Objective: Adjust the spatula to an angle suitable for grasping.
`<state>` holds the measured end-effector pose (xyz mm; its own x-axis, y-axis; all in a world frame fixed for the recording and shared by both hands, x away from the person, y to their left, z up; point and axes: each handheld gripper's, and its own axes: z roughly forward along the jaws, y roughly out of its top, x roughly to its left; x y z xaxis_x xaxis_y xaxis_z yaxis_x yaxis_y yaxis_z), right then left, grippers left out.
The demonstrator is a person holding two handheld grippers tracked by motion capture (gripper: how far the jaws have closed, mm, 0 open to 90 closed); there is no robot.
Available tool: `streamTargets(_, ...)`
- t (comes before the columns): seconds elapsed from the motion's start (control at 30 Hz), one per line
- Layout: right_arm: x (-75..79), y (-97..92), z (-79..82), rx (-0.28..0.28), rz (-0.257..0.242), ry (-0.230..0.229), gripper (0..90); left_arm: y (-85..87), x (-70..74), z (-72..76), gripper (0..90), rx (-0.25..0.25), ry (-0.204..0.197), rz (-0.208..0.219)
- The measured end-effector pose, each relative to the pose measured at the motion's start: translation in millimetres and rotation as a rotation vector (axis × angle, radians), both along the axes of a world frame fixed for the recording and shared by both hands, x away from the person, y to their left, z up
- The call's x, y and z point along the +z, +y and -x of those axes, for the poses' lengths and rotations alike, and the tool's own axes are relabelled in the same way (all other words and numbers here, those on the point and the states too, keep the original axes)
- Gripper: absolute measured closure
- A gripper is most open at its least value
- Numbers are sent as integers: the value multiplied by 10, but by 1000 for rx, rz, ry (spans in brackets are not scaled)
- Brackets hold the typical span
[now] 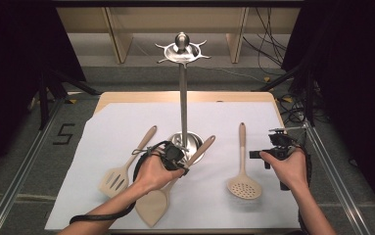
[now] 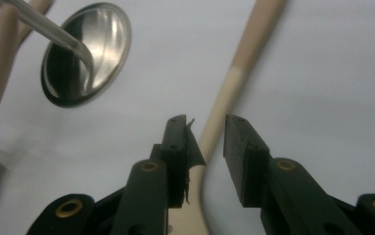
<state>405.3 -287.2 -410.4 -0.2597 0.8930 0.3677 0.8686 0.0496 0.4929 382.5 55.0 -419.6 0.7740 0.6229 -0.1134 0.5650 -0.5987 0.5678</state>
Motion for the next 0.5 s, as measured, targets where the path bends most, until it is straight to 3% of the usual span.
streamTargets(0.03,-19,1,-11,23,-32,-44,704,15,23,30,773,19,-19,40)
streamTargets(0.07,9,17,-9,45,-34,-34,701,34,53,46,773,15,-33,46)
streamTargets(0.13,12,42,-3,46,-32,-59,698,49,73,61,773,12,-49,59)
streamTargets(0.17,33,74,4,43,-25,-53,696,72,96,69,773,10,-69,47)
streamTargets(0.2,57,103,12,59,-29,-57,686,101,122,69,773,-15,-113,70)
streamTargets(0.23,59,105,11,68,-33,-63,683,110,130,79,773,-14,-111,95)
streamTargets(0.27,57,156,27,30,-32,-80,681,122,154,116,773,6,-113,98)
streamTargets(0.3,57,156,27,30,-32,-80,681,122,154,116,773,6,-113,98)
streamTargets(0.33,98,164,46,38,-52,-26,679,135,169,137,773,11,-122,112)
streamTargets(0.37,78,144,30,57,-22,-76,676,144,182,158,773,17,-134,123)
streamTargets(0.43,105,158,44,78,-43,-96,653,173,203,194,773,17,-164,156)
streamTargets(0.5,117,171,48,85,-50,-102,652,184,209,205,773,21,-168,168)
